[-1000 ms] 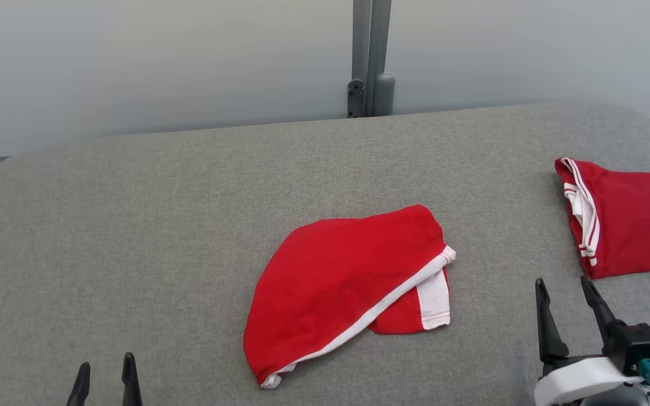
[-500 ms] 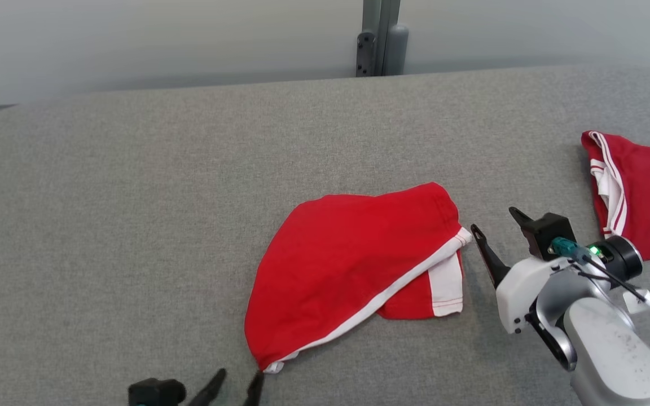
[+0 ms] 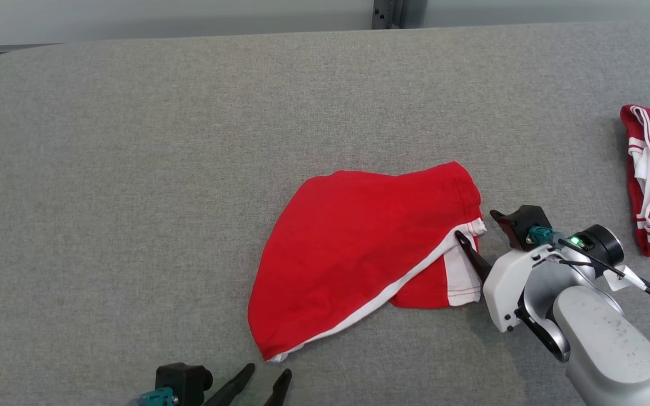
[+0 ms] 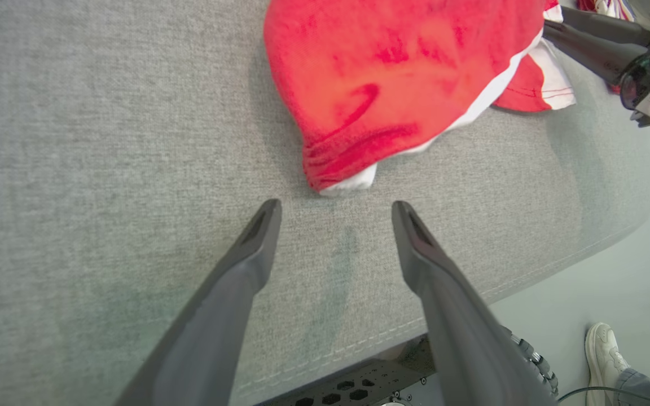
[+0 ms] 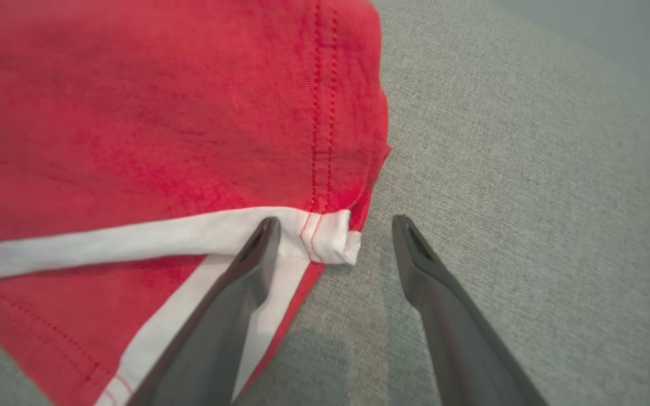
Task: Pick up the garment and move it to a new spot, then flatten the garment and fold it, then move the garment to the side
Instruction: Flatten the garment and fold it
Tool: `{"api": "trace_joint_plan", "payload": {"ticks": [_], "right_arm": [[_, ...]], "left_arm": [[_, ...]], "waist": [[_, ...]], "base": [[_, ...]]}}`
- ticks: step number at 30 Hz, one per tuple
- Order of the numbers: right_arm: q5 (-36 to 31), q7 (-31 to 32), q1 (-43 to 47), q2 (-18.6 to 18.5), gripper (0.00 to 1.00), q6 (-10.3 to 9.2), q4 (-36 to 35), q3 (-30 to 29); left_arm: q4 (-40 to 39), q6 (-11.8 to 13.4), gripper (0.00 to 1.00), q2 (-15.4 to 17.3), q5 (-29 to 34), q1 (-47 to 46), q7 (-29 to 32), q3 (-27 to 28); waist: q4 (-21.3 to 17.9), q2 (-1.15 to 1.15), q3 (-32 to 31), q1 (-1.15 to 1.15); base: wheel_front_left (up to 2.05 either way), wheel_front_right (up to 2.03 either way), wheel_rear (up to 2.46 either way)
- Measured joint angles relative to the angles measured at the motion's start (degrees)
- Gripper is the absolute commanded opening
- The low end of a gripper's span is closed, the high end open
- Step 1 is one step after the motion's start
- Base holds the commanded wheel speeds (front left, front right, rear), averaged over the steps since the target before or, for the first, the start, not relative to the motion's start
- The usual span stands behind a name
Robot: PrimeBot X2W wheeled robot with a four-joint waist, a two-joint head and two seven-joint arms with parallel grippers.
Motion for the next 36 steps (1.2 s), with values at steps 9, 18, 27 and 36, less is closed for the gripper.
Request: {"api": "trace_joint_plan", "payload": {"ticks": [9, 18, 27, 36], "right_arm": [[0.7, -0.7, -0.7, -0.7, 0.87, 0.0, -0.8, 1.6], [1.5, 0.1, -0.7, -0.7, 0.82, 0.0, -1.1, 2.5], [2.4, 0.4, -0.9, -0.6, 0.5, 0.0, -1.0, 3.2], [3.1, 0.2, -1.0, -0.4, 0.0, 0.0, -0.7, 2.9]], "left_arm": [[1.4, 0.0, 1.0, 0.3, -0.5, -1.7, -1.0, -1.3], [3.1, 0.0, 1.0, 0.6, -1.0, -3.3, -1.9, -2.3], [4.8, 0.0, 1.0, -0.1, -1.1, -5.6, -3.6, -2.6], [7.7, 0.0, 0.0, -0.2, -1.8, -6.9, -5.9, -2.6]], "waist": [[-0.7, 0.0, 0.5, 0.0], [-0.4, 0.0, 1.5, 0.0], [-0.4, 0.0, 2.0, 0.0], [-0.9, 0.0, 1.7, 0.0]], "base": [[0.0, 0.0, 0.0], [0.0, 0.0, 0.0], [0.0, 0.0, 0.0], [0.0, 0.0, 0.0]]}}
